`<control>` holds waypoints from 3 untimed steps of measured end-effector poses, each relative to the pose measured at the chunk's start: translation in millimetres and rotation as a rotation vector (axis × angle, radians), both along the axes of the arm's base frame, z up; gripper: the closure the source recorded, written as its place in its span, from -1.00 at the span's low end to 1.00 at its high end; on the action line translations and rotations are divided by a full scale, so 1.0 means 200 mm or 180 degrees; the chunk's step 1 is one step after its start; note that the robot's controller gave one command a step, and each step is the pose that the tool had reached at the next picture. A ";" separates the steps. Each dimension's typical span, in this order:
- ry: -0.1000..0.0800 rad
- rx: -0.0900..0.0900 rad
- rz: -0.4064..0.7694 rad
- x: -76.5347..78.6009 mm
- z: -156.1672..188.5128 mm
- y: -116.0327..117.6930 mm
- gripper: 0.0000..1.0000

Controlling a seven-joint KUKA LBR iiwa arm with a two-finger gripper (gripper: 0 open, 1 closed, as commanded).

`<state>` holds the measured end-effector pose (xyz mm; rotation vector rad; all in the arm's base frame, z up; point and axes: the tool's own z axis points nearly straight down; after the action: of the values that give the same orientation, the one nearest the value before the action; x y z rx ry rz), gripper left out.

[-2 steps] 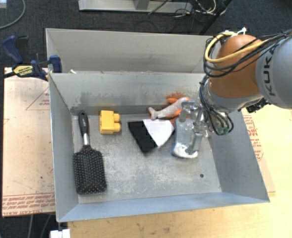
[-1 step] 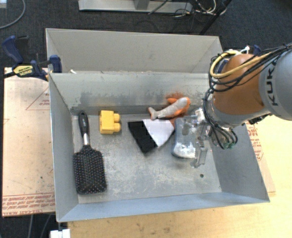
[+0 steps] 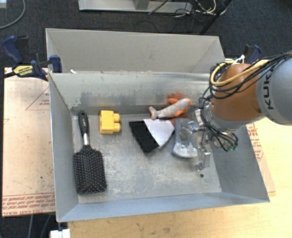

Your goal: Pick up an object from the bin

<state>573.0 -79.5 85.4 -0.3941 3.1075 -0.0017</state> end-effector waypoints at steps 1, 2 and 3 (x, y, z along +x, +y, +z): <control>0.0015 0.0016 -0.0861 -0.04 -0.07 -0.06 1.00; 0.0015 0.0016 -0.0859 -0.04 -0.07 -0.06 1.00; 0.0011 0.0026 -0.0994 -0.05 -0.07 -0.07 1.00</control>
Offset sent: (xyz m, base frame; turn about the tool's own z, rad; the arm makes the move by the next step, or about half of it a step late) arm 0.0000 0.0000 0.0000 0.0000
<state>563.7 -93.3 71.5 0.0939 3.1338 0.0093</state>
